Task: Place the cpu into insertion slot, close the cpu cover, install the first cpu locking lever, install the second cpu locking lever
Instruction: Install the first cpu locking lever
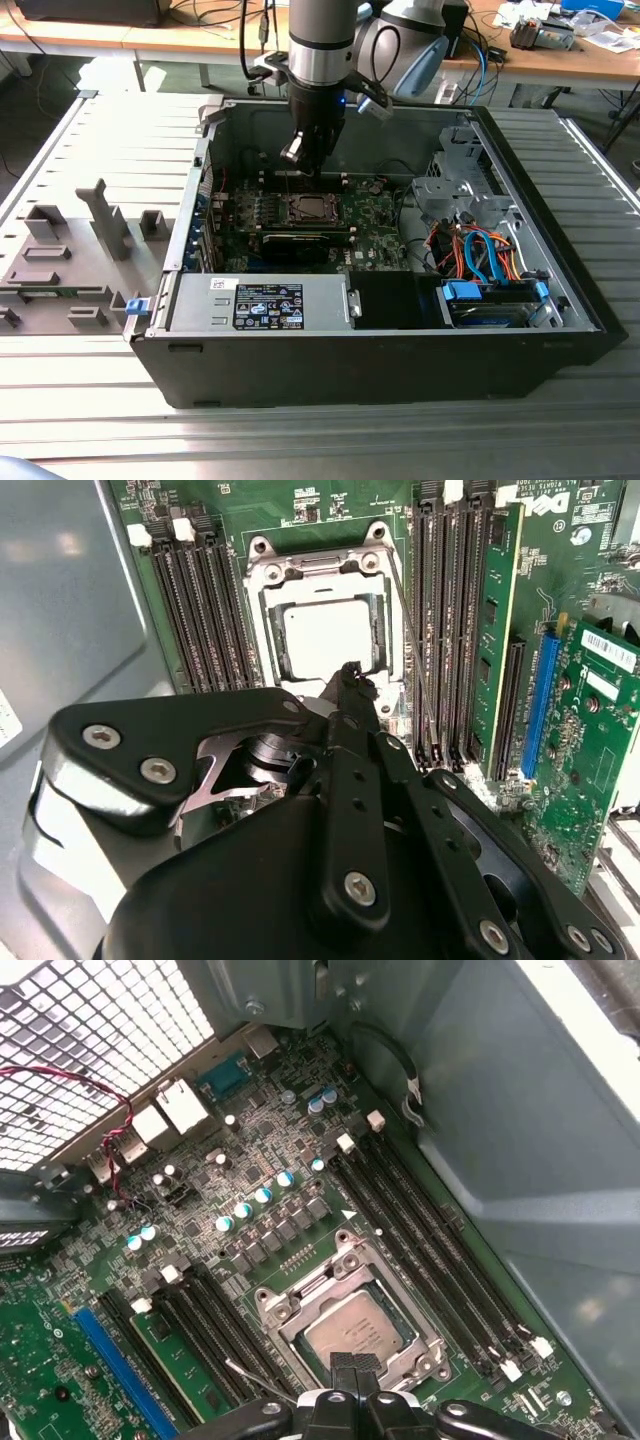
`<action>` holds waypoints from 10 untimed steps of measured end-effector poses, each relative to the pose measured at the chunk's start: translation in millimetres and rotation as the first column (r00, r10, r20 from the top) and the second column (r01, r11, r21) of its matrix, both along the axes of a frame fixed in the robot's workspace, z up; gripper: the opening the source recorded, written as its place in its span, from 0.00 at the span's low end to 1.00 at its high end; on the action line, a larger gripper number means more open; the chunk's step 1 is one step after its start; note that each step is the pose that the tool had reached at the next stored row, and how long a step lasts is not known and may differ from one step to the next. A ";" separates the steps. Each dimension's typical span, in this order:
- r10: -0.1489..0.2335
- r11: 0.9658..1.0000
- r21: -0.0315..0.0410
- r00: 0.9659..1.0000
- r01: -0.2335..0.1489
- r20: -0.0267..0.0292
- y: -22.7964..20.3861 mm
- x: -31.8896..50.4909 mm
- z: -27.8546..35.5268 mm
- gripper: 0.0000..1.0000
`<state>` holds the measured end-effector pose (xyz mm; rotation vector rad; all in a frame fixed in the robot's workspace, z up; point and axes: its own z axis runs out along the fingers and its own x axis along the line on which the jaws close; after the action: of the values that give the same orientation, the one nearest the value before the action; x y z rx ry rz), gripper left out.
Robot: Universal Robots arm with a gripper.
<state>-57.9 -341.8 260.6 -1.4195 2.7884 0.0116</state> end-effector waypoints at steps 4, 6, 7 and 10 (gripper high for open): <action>-0.015 1.000 -0.004 1.000 0.015 0.000 0.0 0.1 0.0 0.11; -0.056 0.998 -0.007 0.998 0.056 0.000 0.0 0.1 0.0 0.11; -0.079 0.997 -0.010 0.997 0.079 0.000 0.0 0.1 0.0 0.11; -0.131 0.991 -0.014 0.991 0.131 0.001 0.0 0.1 0.0 0.11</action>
<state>-57.8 -341.8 260.7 -1.2367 2.8809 -0.0093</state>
